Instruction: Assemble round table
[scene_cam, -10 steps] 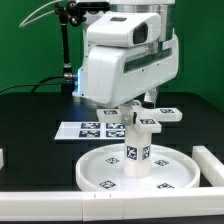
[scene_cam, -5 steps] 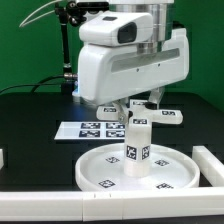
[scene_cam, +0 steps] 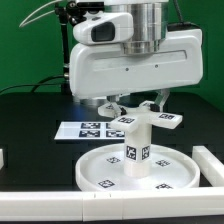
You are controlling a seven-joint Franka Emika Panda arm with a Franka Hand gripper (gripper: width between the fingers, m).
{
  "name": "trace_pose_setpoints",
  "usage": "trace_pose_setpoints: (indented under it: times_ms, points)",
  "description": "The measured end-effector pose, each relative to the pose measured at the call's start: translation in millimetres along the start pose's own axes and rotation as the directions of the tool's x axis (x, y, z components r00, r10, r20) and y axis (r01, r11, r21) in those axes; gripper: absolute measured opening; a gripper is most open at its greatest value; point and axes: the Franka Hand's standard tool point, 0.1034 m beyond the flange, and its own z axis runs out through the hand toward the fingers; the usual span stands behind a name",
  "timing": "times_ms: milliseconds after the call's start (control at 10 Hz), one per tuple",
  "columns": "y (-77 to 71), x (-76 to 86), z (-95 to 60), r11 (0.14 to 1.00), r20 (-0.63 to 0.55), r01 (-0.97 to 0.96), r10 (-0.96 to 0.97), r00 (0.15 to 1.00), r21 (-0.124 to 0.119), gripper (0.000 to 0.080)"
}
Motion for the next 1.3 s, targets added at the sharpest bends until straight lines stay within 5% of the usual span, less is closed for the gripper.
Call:
trace_pose_setpoints:
  times_ms: [400,800,1300]
  points:
    - [-0.5,0.2,-0.4,0.944,-0.006,-0.331,0.331,0.944,0.009,0.0447]
    - [-2.1,-0.7,0.4,0.734,-0.026,-0.677,0.679,0.734,0.056,0.0448]
    - [-8.5,0.5,0.5,0.534,-0.017,-0.843,0.845,0.534,0.067,0.0448]
